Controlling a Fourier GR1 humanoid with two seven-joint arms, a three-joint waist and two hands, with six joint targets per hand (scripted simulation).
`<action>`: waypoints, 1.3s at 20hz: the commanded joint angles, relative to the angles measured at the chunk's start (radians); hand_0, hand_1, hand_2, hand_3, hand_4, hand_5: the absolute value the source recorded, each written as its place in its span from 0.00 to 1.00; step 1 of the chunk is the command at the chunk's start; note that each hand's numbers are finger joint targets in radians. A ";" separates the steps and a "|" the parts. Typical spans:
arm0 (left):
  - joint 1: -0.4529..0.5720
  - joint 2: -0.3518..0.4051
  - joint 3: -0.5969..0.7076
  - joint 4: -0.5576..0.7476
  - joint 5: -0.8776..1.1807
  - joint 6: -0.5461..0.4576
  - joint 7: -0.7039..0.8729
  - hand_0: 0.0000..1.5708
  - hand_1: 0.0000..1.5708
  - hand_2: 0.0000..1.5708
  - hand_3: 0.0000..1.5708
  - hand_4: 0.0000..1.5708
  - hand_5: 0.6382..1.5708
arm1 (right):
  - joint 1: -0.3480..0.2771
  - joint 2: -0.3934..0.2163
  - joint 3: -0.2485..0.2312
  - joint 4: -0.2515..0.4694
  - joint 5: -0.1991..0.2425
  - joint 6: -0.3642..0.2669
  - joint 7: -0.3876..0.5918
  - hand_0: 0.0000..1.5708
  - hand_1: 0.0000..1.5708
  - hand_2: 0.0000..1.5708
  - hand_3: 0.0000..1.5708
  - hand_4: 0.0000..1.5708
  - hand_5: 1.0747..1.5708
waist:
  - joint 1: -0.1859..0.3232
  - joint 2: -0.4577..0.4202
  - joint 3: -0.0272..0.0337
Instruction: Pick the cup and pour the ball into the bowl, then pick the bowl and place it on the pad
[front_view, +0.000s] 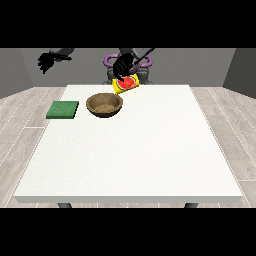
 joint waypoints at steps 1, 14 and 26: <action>0.004 -0.019 -0.058 0.019 -0.094 -0.072 0.006 0.92 0.92 1.00 1.00 0.97 0.54 | 0.015 0.015 0.014 -0.018 0.016 -0.013 -0.010 0.00 0.00 0.00 0.00 0.00 1.00 | -0.005 -0.010 -0.0012; 0.170 -0.043 0.467 -0.234 0.389 0.232 0.017 0.79 0.79 0.98 0.91 0.96 0.60 | 0.016 0.007 -0.042 -0.001 -0.038 -0.074 0.103 0.00 0.00 0.00 0.00 0.00 0.99 | 0.158 -0.023 -0.0135; 0.491 -0.089 0.670 -0.559 1.286 0.279 -0.403 0.00 0.00 0.00 0.00 0.00 0.99 | -0.067 0.187 0.038 -0.081 0.035 -0.261 0.067 0.00 0.00 0.00 0.00 0.16 1.00 | 0.184 0.179 -0.0126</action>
